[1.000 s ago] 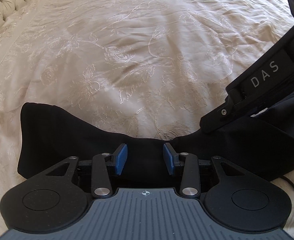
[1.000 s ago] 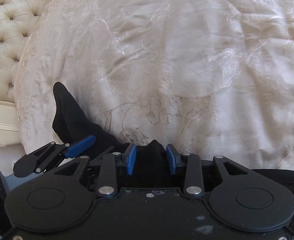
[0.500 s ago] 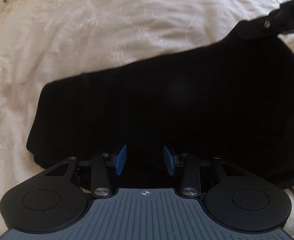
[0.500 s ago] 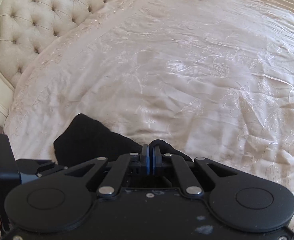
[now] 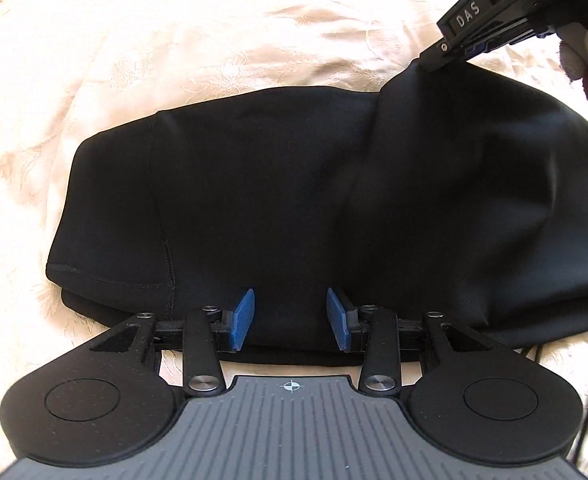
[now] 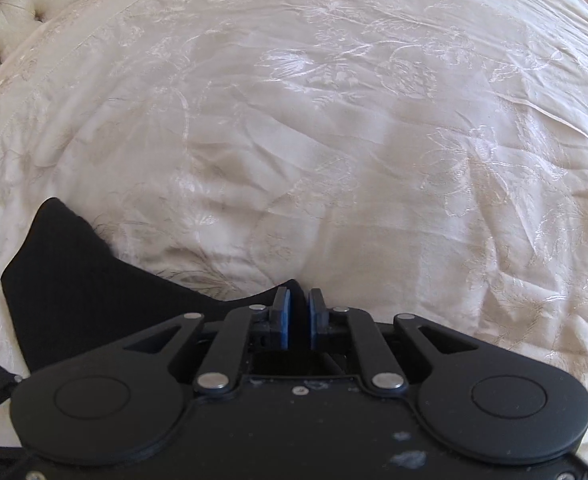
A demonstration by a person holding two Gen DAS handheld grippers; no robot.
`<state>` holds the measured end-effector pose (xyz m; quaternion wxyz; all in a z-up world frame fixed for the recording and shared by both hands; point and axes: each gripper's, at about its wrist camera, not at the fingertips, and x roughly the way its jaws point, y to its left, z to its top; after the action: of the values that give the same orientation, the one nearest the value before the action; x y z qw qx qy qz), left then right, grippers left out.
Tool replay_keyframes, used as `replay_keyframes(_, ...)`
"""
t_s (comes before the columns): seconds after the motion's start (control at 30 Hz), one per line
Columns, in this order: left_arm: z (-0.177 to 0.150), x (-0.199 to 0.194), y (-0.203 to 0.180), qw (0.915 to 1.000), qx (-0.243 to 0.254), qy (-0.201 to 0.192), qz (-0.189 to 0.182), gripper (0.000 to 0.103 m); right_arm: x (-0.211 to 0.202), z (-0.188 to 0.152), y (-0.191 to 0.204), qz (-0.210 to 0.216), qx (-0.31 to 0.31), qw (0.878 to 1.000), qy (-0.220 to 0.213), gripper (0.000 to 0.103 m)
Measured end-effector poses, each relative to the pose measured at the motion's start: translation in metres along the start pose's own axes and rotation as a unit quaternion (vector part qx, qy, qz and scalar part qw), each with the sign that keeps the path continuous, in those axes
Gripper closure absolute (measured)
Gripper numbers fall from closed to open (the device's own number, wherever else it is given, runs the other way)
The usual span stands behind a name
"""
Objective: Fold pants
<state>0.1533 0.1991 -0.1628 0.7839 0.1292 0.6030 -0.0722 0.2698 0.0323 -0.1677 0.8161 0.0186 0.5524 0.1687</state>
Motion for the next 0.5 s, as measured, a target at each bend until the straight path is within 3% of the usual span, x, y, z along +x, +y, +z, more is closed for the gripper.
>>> replay_keyframes(0.17, 0.0, -0.019, 0.014, 0.9995, -0.024, -0.018, -0.008, 0.064, -0.053, -0.009, -0.019, 0.004, 0.061, 0.995, -0.074, 0.083)
replay_keyframes(0.27, -0.001, -0.029, 0.024, 0.9988, -0.036, -0.034, 0.006, 0.064, -0.087, -0.034, -0.028, 0.025, 0.09, 0.992, -0.087, 0.083)
replay_keyframes(0.5, 0.004, -0.03, 0.036, 0.997, -0.029, -0.058, 0.042, 0.064, -0.123, -0.137, -0.022, 0.037, 0.176, 0.983, -0.043, 0.083)
